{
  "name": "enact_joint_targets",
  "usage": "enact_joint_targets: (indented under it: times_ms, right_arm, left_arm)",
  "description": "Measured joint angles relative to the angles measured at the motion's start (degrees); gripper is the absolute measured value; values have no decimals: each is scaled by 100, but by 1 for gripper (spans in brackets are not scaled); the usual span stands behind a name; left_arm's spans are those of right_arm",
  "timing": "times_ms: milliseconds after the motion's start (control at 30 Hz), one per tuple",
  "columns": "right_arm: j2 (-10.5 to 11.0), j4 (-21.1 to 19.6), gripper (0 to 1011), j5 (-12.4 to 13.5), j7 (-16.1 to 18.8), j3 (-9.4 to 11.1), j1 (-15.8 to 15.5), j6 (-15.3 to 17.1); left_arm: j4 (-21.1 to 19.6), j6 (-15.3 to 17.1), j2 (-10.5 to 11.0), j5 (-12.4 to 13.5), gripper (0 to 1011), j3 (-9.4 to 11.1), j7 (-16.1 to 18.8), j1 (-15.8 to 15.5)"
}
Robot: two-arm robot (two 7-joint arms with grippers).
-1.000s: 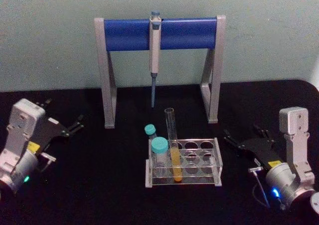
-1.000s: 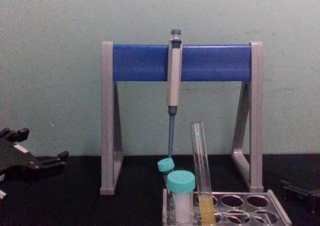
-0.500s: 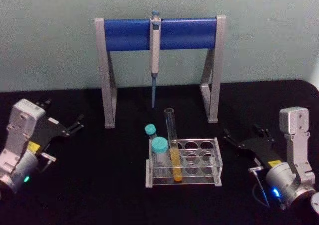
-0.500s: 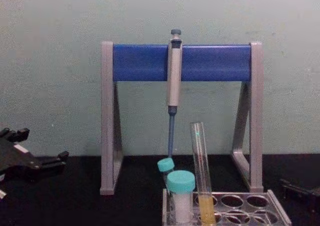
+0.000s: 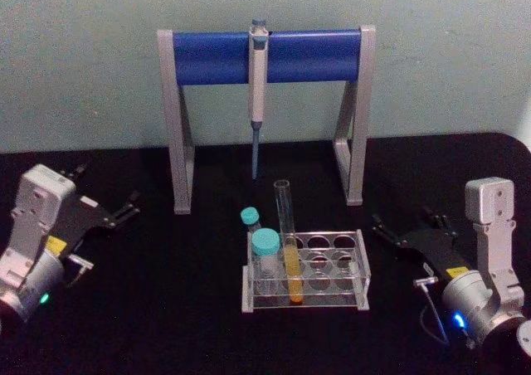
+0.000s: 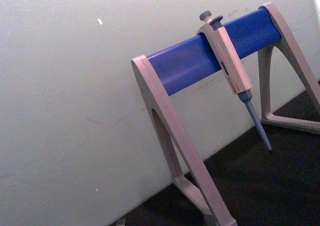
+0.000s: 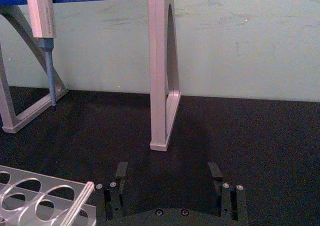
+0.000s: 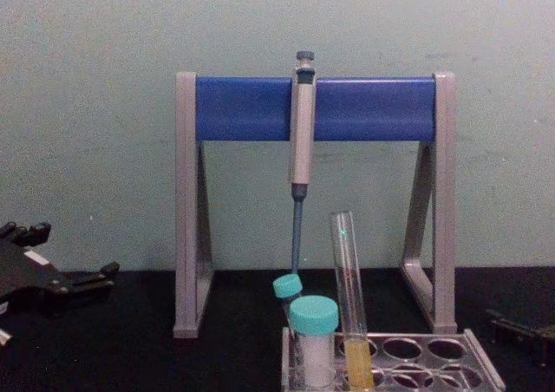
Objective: Pick up the test tube from the test tube rack, shake it, then place it back into the test tube rack.
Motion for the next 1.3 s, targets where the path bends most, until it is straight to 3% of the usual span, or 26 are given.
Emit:
enact_joint_targets:
  times_ms: [1300]
  right_arm:
    - [0, 1, 1000, 1, 0, 0, 0, -3]
  left_arm:
    - [0, 0, 0, 0, 1001, 0, 1, 0]
